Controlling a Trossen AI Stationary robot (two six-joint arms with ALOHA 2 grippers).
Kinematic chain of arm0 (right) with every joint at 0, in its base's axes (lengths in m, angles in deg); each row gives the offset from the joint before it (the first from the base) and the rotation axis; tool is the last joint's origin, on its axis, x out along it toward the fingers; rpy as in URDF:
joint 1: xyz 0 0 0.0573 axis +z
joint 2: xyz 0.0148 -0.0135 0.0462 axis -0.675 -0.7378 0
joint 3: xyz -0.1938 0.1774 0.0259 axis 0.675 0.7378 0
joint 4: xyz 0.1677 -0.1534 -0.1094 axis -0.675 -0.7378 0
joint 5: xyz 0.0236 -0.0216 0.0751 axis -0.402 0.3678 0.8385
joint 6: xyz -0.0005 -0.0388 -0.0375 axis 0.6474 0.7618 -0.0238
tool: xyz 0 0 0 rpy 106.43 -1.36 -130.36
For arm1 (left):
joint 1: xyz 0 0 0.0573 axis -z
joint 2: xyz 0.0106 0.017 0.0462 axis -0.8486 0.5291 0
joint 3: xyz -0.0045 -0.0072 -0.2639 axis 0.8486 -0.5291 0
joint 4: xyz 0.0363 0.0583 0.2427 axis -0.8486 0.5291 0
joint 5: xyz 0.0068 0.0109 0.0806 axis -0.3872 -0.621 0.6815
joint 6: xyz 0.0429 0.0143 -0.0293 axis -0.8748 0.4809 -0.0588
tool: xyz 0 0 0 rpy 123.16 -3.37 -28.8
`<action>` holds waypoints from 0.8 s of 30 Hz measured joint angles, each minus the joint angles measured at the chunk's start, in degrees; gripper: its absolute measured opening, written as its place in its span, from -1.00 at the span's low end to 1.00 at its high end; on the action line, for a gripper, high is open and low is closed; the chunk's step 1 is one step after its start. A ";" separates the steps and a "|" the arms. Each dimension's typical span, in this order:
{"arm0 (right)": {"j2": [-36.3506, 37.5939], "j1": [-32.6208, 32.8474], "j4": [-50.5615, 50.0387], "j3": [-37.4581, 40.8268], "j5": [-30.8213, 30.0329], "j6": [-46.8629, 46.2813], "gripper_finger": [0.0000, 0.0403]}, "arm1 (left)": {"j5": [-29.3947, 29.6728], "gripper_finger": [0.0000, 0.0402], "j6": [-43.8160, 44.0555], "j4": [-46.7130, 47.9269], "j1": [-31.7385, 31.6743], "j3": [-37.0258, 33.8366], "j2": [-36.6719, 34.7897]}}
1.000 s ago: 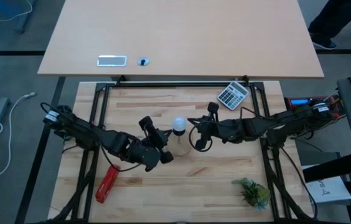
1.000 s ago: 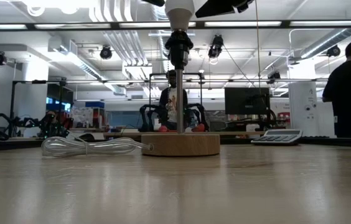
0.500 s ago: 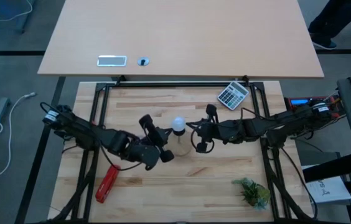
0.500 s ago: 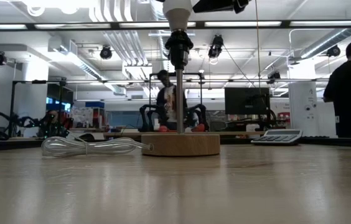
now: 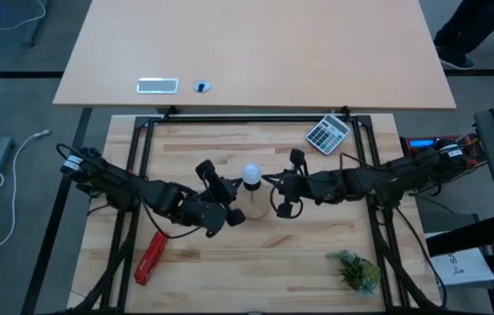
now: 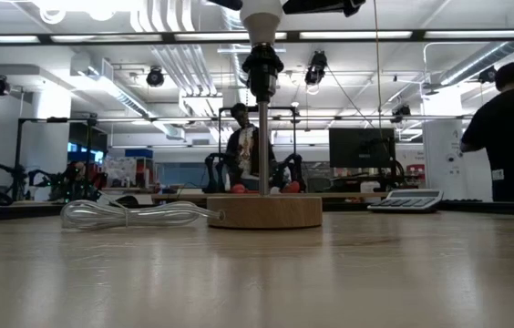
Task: Screw lightbulb
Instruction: Insert the lightbulb into the brown lamp
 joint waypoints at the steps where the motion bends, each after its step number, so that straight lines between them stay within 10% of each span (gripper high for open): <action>1: 0.00 0.14 0.00 0.00 0.04 0.00 -1.00 | 0.03 -1.00 0.00 0.02 -0.05 -0.03 0.00; 24: 0.00 0.40 -1.06 0.00 -5.16 -0.44 -1.00 | 2.05 -1.00 2.11 0.17 3.40 -0.07 0.07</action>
